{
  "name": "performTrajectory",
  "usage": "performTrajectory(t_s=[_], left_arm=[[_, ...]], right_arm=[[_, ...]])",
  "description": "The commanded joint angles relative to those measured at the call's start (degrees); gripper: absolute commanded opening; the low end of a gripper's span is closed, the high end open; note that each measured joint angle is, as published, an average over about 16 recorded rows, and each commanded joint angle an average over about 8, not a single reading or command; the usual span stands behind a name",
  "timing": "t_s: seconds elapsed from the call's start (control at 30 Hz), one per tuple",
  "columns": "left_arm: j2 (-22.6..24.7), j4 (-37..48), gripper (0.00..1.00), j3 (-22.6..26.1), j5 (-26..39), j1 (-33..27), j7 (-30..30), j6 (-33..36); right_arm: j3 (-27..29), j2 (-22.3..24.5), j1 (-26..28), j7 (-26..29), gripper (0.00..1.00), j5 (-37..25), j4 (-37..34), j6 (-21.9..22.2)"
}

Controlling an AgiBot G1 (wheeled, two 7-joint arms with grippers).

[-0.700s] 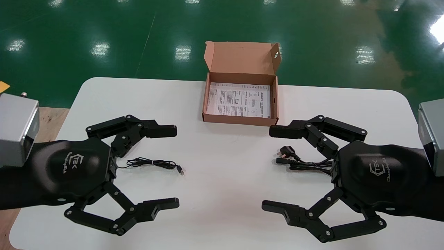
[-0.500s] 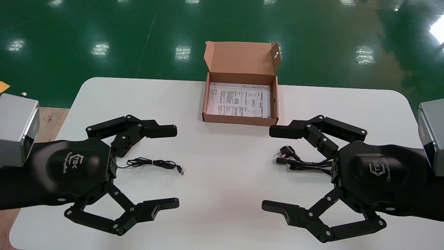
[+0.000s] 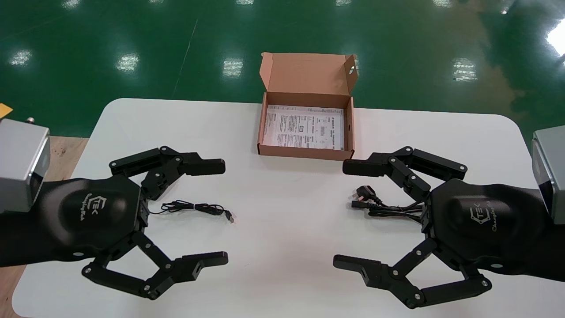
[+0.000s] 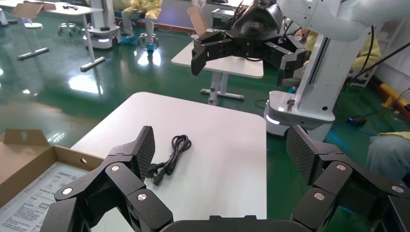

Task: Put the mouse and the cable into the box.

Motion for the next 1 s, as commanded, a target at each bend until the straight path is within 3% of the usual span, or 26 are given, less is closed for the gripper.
performTrajectory(t_s=[0.03,0.23,0.47,0.7,1.0], left_arm=[[0.03,0.00,1.00,-0.19,-0.26,0.15,0.01,-0.14],[-0.59,0.01,1.00,2.72,4.19,-3.07,-0.85,2.57],[-0.67,5.95,1.00,11.92,15.80,-12.97,-0.44,4.75],[4.11,20.42,1.00,19.06,28.15,-20.73,6.80,3.50],[14.66,44.82,1.00,24.02,39.29,-27.73,20.67,-2.43]], right_arm=[[0.00,-0.01,-0.02,0.05,1.00,0.05,0.00,-0.02],[-0.31,-0.05,1.17,-2.68,1.00,-2.99,0.29,0.06],[-3.71,-2.80,7.99,-15.91,1.00,-18.46,-3.46,-0.20],[-8.93,-8.80,15.54,-28.35,1.00,-32.76,-17.26,0.64],[-13.61,-15.46,23.82,-42.00,1.00,-43.43,-39.19,3.58]])
